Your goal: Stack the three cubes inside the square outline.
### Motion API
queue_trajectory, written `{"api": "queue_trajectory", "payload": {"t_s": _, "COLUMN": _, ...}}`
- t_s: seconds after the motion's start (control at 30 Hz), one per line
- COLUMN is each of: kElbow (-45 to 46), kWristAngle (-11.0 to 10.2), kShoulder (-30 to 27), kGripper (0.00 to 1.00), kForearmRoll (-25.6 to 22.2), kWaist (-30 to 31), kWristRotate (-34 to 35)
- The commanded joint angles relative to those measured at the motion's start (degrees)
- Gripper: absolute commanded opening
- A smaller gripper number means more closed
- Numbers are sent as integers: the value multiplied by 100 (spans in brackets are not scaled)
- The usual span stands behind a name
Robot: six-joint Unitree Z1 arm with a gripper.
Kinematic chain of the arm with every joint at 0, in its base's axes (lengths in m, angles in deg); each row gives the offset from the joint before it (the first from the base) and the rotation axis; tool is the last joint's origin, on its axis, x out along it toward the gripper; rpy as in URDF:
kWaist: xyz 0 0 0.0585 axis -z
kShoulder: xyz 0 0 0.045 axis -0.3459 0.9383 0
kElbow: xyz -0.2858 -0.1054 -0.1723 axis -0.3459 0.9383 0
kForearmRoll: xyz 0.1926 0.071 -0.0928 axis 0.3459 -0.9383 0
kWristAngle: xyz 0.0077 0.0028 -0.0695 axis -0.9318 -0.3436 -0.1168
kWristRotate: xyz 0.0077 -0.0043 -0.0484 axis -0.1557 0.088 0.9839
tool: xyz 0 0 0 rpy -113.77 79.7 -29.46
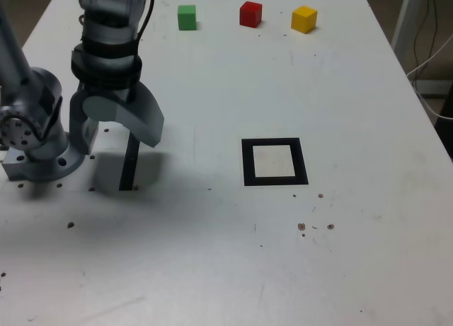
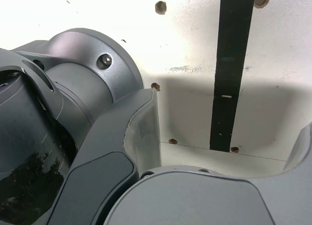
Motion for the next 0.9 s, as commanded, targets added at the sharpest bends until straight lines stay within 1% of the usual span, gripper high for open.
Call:
{"api": "queue_trajectory", "payload": {"t_s": 0.0, "kElbow": 7, "kWristAngle": -2, "kShoulder": 22, "kGripper": 99, "kForearmRoll": 6, "kWaist": -7, "kWristRotate": 10}}
{"api": "queue_trajectory", "payload": {"t_s": 0.57, "kElbow": -31, "kWristAngle": -23, "kShoulder": 17, "kGripper": 99, "kForearmRoll": 7, "kWaist": -8, "kWristRotate": -15}}
{"api": "queue_trajectory", "payload": {"t_s": 0.67, "kElbow": -63, "kWristAngle": -60, "kShoulder": 110, "kGripper": 99, "kForearmRoll": 19, "kWaist": -47, "kWristRotate": -79}}
{"api": "queue_trajectory", "payload": {"t_s": 0.87, "kElbow": -242, "kWristAngle": -205, "kShoulder": 280, "kGripper": 99, "kForearmRoll": 27, "kWaist": -283, "kWristRotate": -343}}
